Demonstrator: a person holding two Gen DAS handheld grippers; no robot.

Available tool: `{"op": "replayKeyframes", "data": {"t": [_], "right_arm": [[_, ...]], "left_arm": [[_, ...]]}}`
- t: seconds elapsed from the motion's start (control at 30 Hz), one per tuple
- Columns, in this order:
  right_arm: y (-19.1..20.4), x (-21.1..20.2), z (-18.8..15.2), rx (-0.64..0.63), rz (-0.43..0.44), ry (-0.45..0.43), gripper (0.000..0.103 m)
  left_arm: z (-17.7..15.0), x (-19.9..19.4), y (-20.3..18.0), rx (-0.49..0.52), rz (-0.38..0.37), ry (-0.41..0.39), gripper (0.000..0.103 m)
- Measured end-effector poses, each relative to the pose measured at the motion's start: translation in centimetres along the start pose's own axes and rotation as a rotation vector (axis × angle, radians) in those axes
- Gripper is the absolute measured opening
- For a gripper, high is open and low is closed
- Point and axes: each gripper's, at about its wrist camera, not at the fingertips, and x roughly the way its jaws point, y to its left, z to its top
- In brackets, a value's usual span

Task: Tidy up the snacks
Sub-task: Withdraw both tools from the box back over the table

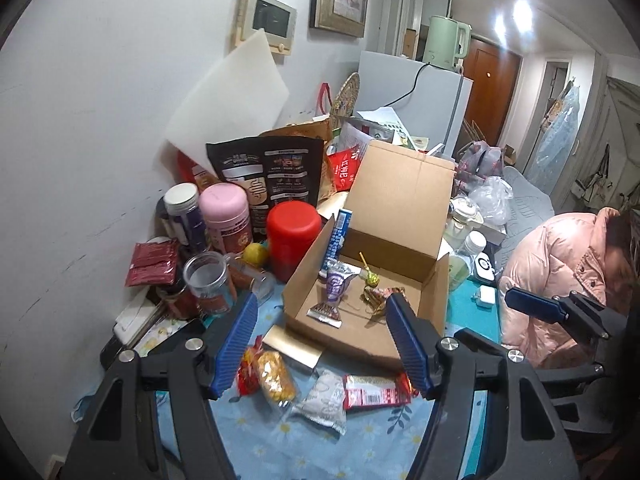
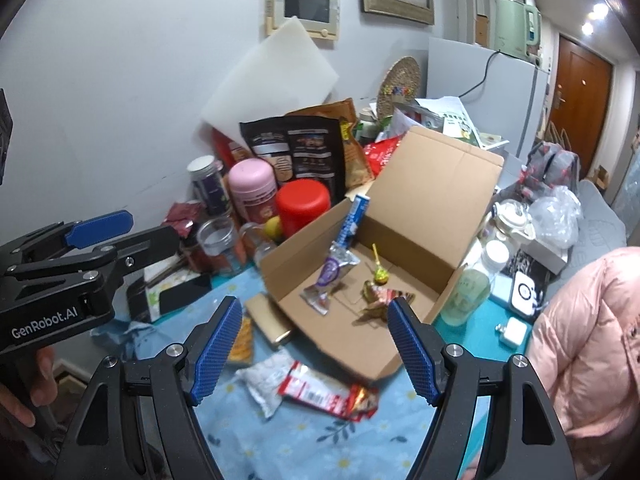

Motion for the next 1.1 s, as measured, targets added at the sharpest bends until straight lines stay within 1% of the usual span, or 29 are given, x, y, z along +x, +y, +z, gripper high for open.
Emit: {"op": "replayKeyframes", "data": {"t": [0.1,0.23,0.43,0.6,0.87,1.1], "right_arm": [[0.9,-1.0,-1.2,-0.011,0.010,0.003,0.076],[2.0,-1.7,-2.8,-0.037,0.026,0.018,0.076],[3.5,-2.6,-5.1,-0.055,0.051,0.032,0.076],[4.5,-2.3,-6.8,-0.062,0.074,0.058,0.076],[5.6,0.5,-7.9,-0.060,0.099,0.119,0.076],[5.2,3.7,-8.1,-0.007,0.130,0.174,0.076]], "left_arm": [[-1.5,-1.4,0.5,-0.023,0.010,-0.001,0.066],[-3.4,-2.9,1.4,-0.057,0.044,-0.003,0.066],[-6.2,-3.9,2.9,-0.119,0.042,0.029,0.066],[-7.8,-3.9,4.0,-0.147,0.037,0.056,0.066],[-8.9,-2.3,5.2,-0.141,0.016,0.093,0.066],[-8.8,0.1,6.5,-0.147,0.009,0.136,0.066]]}}
